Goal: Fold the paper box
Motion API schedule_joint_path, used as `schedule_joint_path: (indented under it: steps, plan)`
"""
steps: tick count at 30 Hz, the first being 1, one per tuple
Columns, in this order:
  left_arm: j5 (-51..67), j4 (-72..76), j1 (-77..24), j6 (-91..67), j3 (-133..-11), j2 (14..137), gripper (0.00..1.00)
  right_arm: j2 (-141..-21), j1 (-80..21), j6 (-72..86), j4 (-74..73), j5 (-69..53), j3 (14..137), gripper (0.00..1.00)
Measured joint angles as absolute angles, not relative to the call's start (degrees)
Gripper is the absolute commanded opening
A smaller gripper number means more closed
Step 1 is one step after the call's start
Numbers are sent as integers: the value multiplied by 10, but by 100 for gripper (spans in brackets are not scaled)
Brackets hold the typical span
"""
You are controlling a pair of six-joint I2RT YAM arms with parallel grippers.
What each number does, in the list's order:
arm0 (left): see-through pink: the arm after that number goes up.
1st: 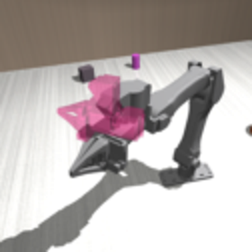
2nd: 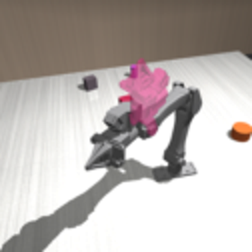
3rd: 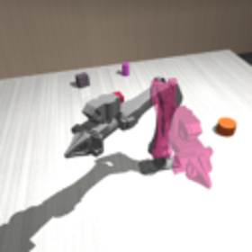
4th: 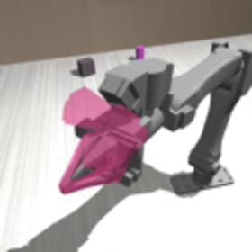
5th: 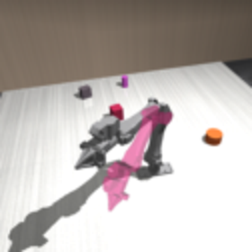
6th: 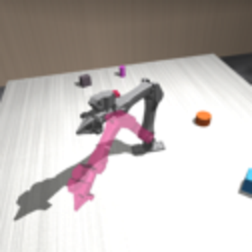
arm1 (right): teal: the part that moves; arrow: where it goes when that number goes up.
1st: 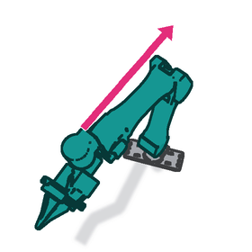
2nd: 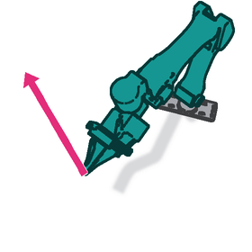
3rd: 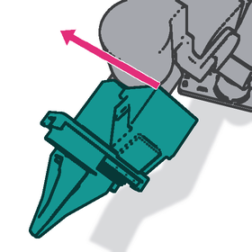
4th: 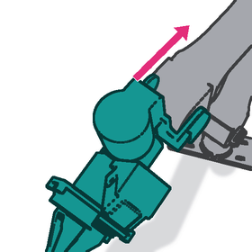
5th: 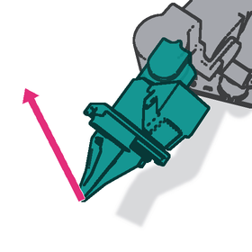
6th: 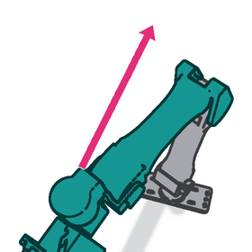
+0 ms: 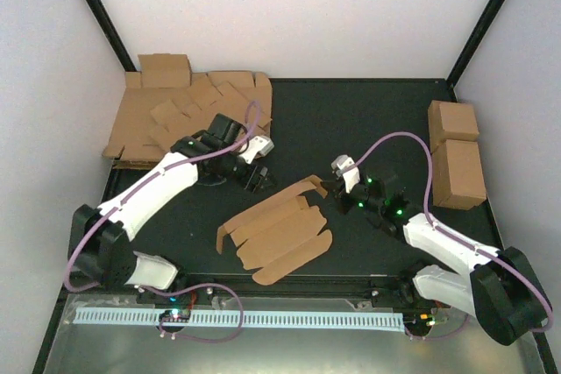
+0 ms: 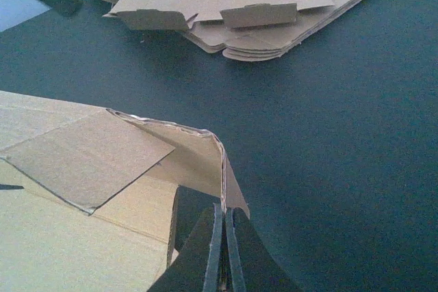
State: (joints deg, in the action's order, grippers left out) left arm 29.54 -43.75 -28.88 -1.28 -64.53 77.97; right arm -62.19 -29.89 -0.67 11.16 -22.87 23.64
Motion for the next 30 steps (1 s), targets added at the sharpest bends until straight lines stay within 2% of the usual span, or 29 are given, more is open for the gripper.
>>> schedule_joint_path:
  steps: [16,18,21,27,30]
  plan:
    - [376,-417,-332,5,-552,811,68,-630,-299,-11,116,-231,236,2]
    - [376,-414,-340,4,-547,811,71,-632,-299,-11,116,-231,236,2]
    - [375,-409,-343,3,-544,809,80,-634,-299,-11,116,-231,236,2]
    - [374,-402,-354,0,-542,780,80,-634,-299,-11,116,-231,236,2]
    - [358,-405,-365,0,-543,773,77,-634,-299,-11,116,-231,236,2]
